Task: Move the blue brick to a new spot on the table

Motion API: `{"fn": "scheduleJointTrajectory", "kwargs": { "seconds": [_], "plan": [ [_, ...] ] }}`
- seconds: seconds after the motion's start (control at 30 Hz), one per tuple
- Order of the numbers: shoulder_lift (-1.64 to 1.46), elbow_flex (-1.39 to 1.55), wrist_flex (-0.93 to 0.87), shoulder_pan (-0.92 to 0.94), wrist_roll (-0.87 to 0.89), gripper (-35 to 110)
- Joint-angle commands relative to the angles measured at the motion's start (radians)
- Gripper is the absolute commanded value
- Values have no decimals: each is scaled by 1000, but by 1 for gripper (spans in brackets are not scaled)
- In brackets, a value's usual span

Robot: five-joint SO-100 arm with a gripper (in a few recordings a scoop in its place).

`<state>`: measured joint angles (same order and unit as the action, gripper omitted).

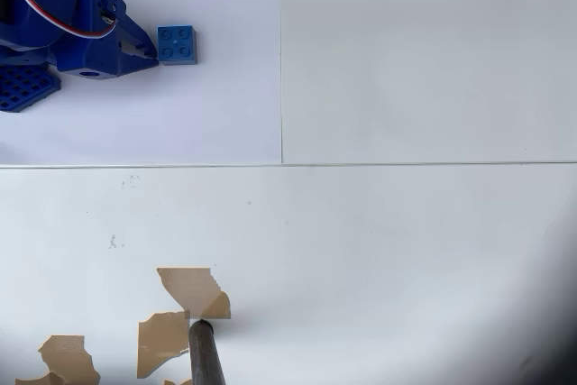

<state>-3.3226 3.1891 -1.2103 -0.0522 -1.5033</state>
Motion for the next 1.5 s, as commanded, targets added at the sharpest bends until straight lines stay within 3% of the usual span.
{"fn": "scheduleJointTrajectory", "kwargs": {
  "seconds": [0.0,0.27,0.4,0.6,1.03,1.47],
  "plan": [
    [-15,-48,-75,28,-48,0],
    [173,-364,-225,-112,75,3],
    [431,-525,-181,-149,129,8],
    [684,-618,-37,-51,14,22],
    [951,-560,267,64,-146,22],
    [1052,-443,416,-11,-40,18]
  ]
}}
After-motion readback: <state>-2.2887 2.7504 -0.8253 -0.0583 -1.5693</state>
